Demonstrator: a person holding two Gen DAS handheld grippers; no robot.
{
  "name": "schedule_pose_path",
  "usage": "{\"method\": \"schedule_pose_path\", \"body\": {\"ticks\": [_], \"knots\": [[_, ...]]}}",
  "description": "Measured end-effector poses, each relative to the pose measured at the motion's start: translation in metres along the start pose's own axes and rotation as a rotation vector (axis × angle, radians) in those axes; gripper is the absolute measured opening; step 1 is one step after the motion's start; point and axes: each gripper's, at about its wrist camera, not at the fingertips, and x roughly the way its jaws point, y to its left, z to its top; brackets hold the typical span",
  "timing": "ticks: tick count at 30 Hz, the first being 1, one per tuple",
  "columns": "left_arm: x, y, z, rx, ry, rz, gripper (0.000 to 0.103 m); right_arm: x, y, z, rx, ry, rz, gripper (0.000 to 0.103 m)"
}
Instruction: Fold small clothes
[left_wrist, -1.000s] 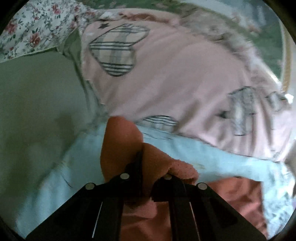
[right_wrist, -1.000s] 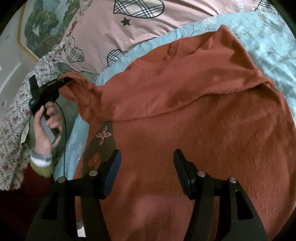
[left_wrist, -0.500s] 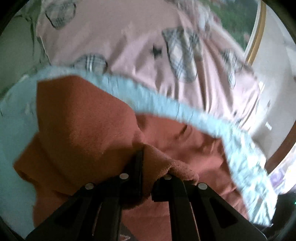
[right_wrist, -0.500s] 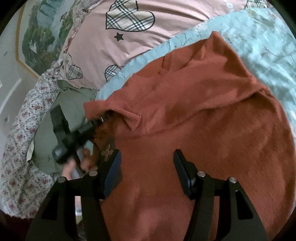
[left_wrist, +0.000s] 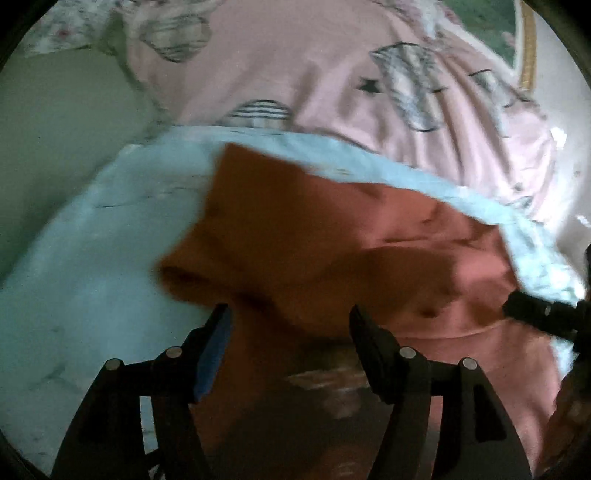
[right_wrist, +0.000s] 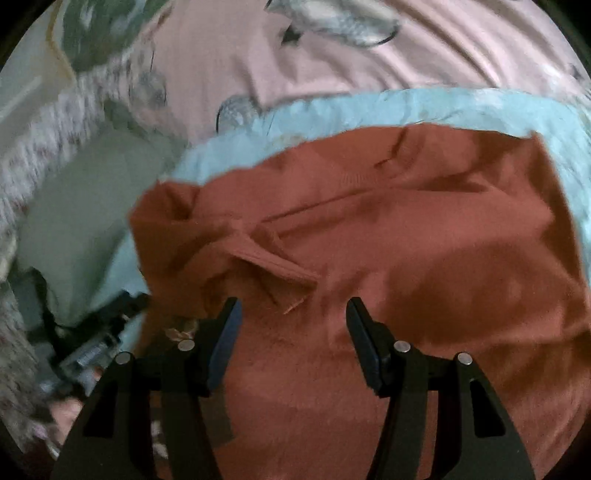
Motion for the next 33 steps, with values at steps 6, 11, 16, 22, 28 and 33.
{"method": "schedule_pose_path", "body": {"ticks": [6, 11, 16, 22, 28, 33], "knots": [[0.012, 0.042, -0.001, -0.087, 0.06, 0.095, 0.068, 0.028, 0.005, 0.02, -0.098, 0.002, -0.035, 0.022], [0.033, 0.054, 0.006, -0.104, 0.089, 0.147, 0.068, -0.054, -0.023, 0.032, -0.044, -0.2, -0.091, 0.008], [0.049, 0.052, 0.016, -0.127, 0.091, 0.136, 0.067, -0.1, -0.071, 0.022, -0.006, -0.277, -0.238, 0.008], [0.064, 0.043, 0.019, -0.117, 0.108, 0.153, 0.062, -0.087, -0.12, -0.004, 0.065, -0.189, -0.294, 0.008], [0.048, 0.049, 0.007, -0.175, 0.077, 0.119, 0.057, -0.053, -0.129, -0.024, 0.067, -0.052, -0.338, 0.009], [0.043, 0.063, 0.002, -0.253, 0.085, 0.075, 0.058, -0.079, -0.134, -0.045, 0.128, -0.06, -0.302, 0.032]]}}
